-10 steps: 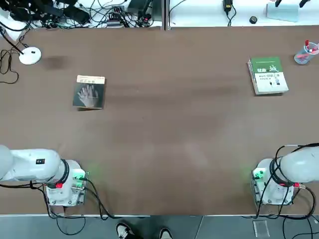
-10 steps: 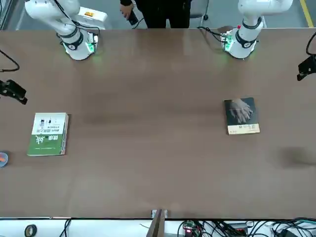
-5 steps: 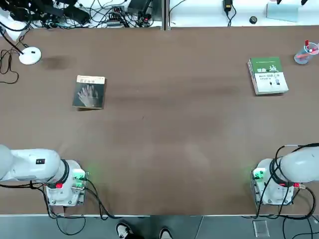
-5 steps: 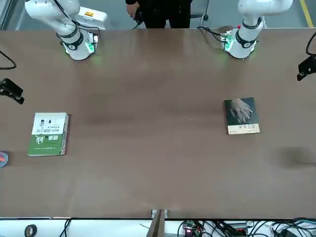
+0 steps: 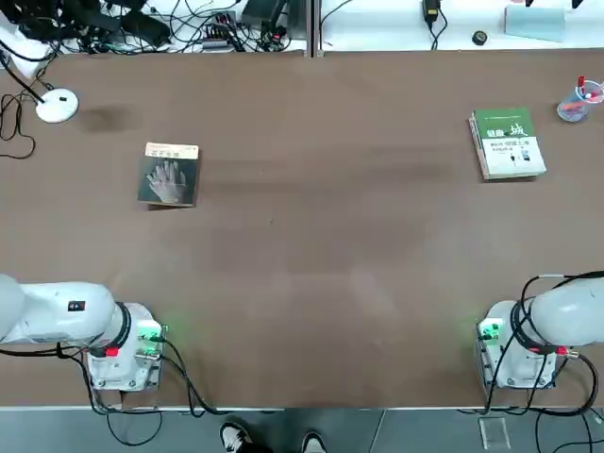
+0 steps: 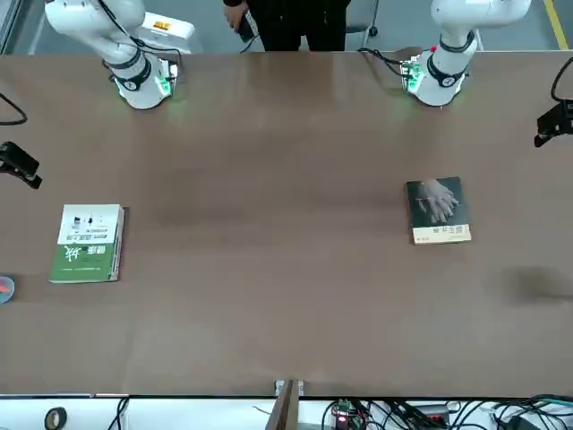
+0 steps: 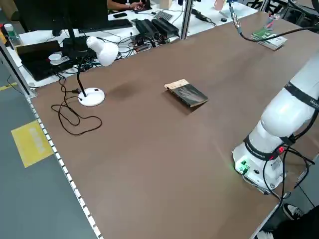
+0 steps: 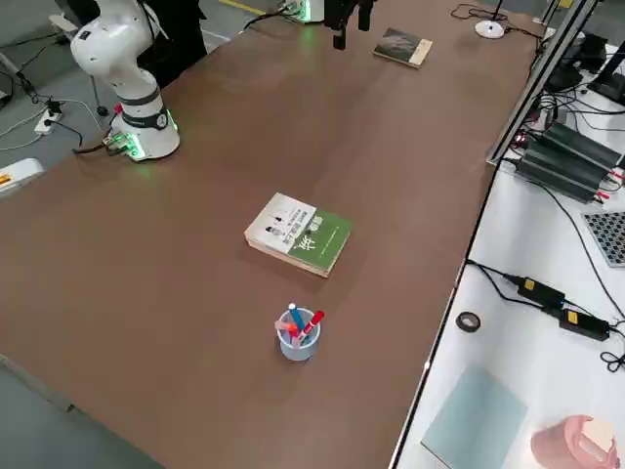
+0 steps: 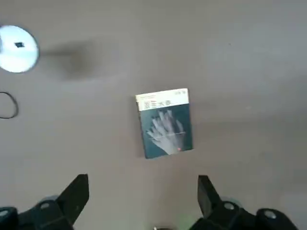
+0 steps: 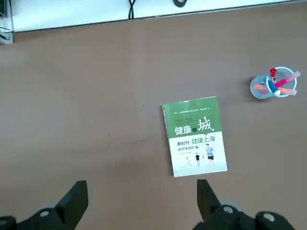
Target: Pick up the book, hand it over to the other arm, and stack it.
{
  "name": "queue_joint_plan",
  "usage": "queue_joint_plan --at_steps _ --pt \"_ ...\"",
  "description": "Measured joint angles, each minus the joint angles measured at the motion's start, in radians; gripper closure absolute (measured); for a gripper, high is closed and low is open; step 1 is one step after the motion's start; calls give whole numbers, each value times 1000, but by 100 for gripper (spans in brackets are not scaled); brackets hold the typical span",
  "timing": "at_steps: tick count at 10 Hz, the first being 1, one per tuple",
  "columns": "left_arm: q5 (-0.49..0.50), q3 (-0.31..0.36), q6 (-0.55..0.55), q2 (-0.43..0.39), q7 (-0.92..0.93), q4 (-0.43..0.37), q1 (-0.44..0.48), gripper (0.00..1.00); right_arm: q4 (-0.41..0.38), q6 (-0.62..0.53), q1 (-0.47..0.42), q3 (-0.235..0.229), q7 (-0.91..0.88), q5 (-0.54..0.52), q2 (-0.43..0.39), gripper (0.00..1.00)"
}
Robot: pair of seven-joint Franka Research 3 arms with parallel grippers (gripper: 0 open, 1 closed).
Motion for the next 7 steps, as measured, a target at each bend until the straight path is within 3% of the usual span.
queue_joint_plan --at_steps 7 --pt "-29 5 151 25 183 -176 53 0 1 -10 -1 -1 0 -1 0 0"
